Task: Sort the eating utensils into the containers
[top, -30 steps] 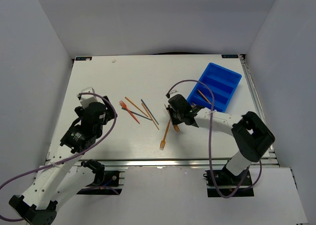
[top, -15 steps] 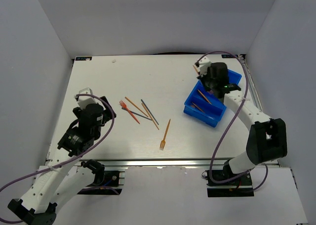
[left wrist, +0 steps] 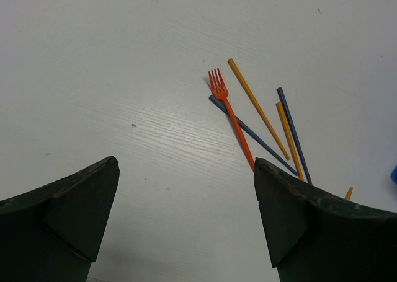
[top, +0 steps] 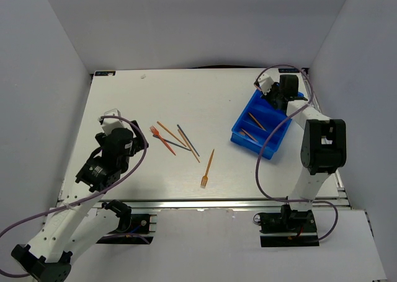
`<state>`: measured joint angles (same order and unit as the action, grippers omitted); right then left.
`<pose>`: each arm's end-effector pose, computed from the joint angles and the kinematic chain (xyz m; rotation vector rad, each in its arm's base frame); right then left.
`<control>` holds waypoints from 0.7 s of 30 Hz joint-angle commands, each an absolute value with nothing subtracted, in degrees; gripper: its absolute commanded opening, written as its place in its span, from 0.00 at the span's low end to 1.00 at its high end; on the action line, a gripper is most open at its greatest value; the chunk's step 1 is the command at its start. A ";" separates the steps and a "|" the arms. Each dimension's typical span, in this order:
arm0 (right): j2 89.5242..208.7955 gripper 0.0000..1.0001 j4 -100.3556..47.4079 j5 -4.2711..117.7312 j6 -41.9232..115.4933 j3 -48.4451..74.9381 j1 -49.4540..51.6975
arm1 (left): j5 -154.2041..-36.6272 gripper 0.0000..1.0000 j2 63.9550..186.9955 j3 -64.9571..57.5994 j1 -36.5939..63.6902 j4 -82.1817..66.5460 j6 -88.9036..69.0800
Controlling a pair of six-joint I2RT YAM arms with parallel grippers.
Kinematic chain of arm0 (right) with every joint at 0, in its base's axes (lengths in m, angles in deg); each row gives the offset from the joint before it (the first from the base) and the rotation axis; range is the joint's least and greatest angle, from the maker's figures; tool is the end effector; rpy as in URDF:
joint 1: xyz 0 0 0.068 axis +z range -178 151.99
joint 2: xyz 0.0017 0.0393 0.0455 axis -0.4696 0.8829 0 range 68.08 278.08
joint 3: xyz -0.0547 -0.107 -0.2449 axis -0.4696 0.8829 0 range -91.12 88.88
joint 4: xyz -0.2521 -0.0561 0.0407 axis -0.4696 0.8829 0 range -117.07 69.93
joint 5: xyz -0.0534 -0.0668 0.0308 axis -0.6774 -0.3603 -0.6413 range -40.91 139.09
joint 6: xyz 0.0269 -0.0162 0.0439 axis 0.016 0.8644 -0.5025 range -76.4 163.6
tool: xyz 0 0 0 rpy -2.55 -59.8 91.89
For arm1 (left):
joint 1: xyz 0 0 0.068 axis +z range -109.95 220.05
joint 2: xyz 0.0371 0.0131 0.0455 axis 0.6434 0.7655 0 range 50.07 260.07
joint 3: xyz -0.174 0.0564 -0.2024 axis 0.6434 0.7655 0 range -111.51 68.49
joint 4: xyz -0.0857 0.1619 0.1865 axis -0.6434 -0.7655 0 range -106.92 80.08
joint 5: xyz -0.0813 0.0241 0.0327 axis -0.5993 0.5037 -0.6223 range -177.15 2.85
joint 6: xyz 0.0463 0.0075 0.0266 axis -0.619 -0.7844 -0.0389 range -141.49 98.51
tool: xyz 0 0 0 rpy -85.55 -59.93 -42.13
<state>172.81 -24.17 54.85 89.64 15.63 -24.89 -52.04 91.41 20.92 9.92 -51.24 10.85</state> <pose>0.4168 0.0263 0.2302 -0.9613 1.9622 -0.3192 0.1341 -0.0541 0.3148 -0.3734 2.0262 0.0023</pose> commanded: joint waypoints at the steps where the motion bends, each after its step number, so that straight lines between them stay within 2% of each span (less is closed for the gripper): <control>1: 174.60 0.00 -29.08 56.39 93.26 15.32 -25.01 | -52.61 0.98 91.20 21.12 9.81 -50.44 10.15; 6: 173.99 0.00 -30.22 57.52 92.03 17.68 -26.07 | -52.35 0.98 90.76 21.21 9.73 -50.26 10.32; 8: 173.29 0.17 -29.10 57.97 91.33 17.60 -26.16 | -52.52 0.98 91.11 21.12 9.73 -50.26 10.24; 12: 171.71 0.22 -27.16 59.37 90.80 18.13 -26.34 | -52.26 0.98 90.85 21.20 9.73 -50.44 10.32; 13: 171.44 0.27 -25.24 59.37 90.80 18.13 -26.34 | -52.17 0.98 90.68 21.12 9.73 -50.35 10.32; 14: 170.74 0.39 -24.35 59.55 90.45 18.04 -26.34 | -52.17 0.98 90.59 21.29 9.73 -50.35 10.41; 15: 169.95 0.41 -24.34 59.98 90.45 18.04 -26.42 | -52.26 0.98 90.59 21.29 9.73 -50.35 10.41; 17: 168.20 0.62 -24.61 60.60 87.91 18.22 -26.51 | -52.26 0.98 90.76 21.29 9.73 -50.35 10.41; 18: 166.01 0.89 -24.43 62.17 86.85 17.96 -26.51 | -52.26 0.98 90.85 21.21 9.73 -50.35 10.41; 21: 160.31 0.89 -23.20 63.15 80.53 16.29 -25.20 | -52.26 0.98 91.46 21.12 9.73 -50.44 10.41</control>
